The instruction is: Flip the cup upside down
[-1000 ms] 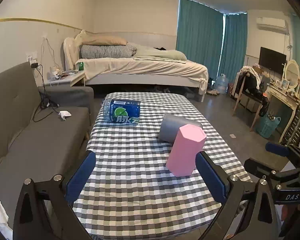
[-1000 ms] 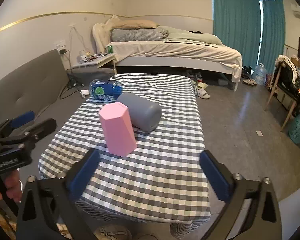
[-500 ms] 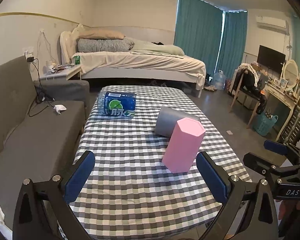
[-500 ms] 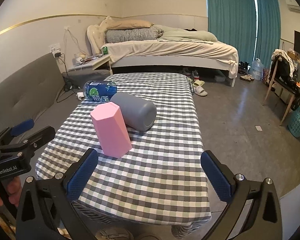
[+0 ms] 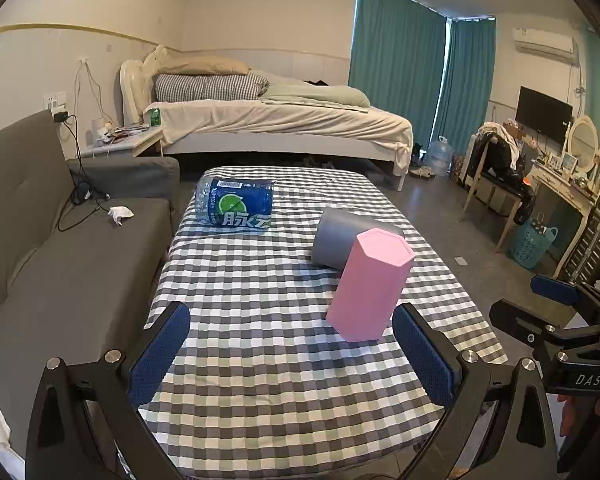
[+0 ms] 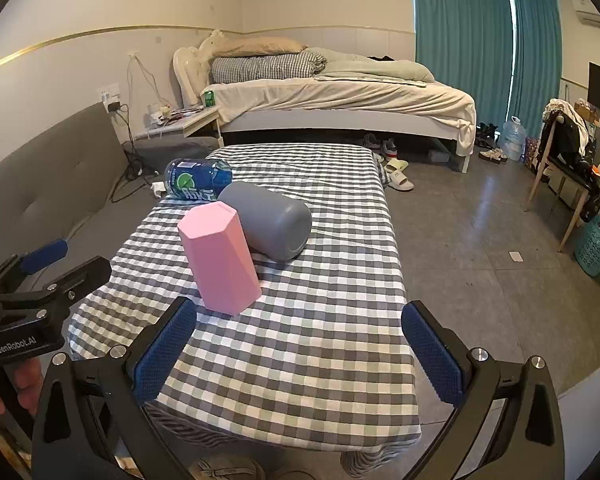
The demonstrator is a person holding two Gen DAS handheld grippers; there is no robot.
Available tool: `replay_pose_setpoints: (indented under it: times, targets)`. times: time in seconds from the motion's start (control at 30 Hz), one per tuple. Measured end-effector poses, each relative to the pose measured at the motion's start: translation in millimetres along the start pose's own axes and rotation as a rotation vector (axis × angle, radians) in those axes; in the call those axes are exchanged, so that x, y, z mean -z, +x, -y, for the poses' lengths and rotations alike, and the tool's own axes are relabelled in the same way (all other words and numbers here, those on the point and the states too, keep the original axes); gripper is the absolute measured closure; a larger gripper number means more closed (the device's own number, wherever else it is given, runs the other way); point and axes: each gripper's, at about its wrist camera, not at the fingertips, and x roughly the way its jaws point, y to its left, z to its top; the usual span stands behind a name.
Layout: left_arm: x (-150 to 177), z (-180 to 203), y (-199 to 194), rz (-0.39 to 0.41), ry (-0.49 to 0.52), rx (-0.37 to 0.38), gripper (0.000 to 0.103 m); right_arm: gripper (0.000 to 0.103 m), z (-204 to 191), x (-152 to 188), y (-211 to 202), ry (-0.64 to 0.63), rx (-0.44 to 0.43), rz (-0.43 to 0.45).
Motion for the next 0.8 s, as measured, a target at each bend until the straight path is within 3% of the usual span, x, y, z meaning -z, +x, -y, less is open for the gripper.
replay_pose_setpoints:
  times: [0.8]
  targets:
    - [3.4, 0.0, -1.3, 0.005, -0.008, 0.007, 0.000, 0.000, 0.9, 1.9, 0.3, 0.000, 0.006, -0.009]
